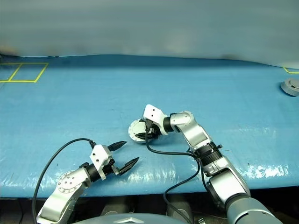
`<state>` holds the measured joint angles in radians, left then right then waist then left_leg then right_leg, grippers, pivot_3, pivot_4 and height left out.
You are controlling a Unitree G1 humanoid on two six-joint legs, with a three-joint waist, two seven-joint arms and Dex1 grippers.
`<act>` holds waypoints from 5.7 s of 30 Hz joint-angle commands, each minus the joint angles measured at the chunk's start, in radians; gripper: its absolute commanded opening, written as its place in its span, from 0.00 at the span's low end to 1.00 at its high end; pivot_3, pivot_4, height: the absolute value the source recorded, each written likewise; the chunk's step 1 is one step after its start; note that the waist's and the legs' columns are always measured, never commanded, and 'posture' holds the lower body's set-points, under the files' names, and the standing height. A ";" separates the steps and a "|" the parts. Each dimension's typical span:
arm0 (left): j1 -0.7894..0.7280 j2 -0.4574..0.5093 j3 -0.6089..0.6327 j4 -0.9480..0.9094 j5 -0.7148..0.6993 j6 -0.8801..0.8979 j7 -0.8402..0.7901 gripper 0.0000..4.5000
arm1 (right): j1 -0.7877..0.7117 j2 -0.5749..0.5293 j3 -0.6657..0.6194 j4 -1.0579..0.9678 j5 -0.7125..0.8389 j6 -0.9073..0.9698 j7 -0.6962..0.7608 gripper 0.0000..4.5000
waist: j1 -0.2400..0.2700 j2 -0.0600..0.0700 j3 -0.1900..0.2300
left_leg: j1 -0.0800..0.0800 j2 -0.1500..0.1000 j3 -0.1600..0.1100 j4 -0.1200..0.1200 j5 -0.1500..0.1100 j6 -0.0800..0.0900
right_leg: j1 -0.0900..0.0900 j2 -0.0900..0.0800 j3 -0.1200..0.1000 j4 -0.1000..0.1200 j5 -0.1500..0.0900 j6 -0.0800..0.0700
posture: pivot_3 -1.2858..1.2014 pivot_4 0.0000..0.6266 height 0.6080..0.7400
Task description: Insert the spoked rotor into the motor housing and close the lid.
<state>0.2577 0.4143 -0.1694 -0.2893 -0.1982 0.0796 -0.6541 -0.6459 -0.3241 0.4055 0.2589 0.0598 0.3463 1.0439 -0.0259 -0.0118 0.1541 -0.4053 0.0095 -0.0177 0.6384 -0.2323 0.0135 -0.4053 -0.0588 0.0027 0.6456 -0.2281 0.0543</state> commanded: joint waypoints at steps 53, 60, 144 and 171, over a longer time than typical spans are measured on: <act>0.005 -0.012 -0.010 -0.023 -0.004 -0.020 -0.005 1.00 | -0.072 -0.012 -0.128 -0.076 0.058 0.071 0.081 1.00 | 0.006 0.004 0.003 | 0.002 0.001 0.000 0.008 -0.001 0.001 | 0.006 0.000 0.001 0.000 0.002 -0.004 | 0.52 0.24 1.00; -0.003 -0.008 -0.019 -0.018 -0.008 -0.019 -0.021 1.00 | 0.192 0.059 -0.166 -0.504 0.066 0.386 -0.242 1.00 | 0.011 0.004 0.003 | -0.001 0.001 -0.002 0.008 -0.002 0.002 | 0.004 -0.001 0.000 0.000 0.002 -0.003 | 0.52 0.24 1.00; -0.013 -0.011 0.006 -0.027 -0.011 0.002 -0.022 1.00 | 0.466 0.306 0.000 -0.582 -0.131 0.259 -0.803 0.72 | 0.001 0.003 0.002 | -0.006 0.001 0.004 0.011 0.001 0.002 | -0.005 0.002 0.007 0.003 0.003 -0.002 | 0.52 0.24 1.00; -0.017 -0.008 0.004 -0.026 -0.011 0.003 -0.027 1.00 | 0.412 0.240 -0.026 -0.463 -0.113 0.183 -0.719 0.72 | 0.000 0.002 0.002 | -0.005 0.003 0.006 0.014 0.001 0.002 | -0.004 0.004 0.008 0.004 0.003 -0.001 | 0.52 0.24 1.00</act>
<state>0.2473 0.4030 -0.1702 -0.2882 -0.1995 0.0981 -0.6775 -0.2161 -0.0834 0.3924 -0.1926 -0.0654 0.5327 0.3115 -0.0263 -0.0093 0.1557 -0.4100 0.0127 -0.0112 0.6520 -0.2314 0.0152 -0.4097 -0.0548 0.0103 0.6493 -0.2250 0.0531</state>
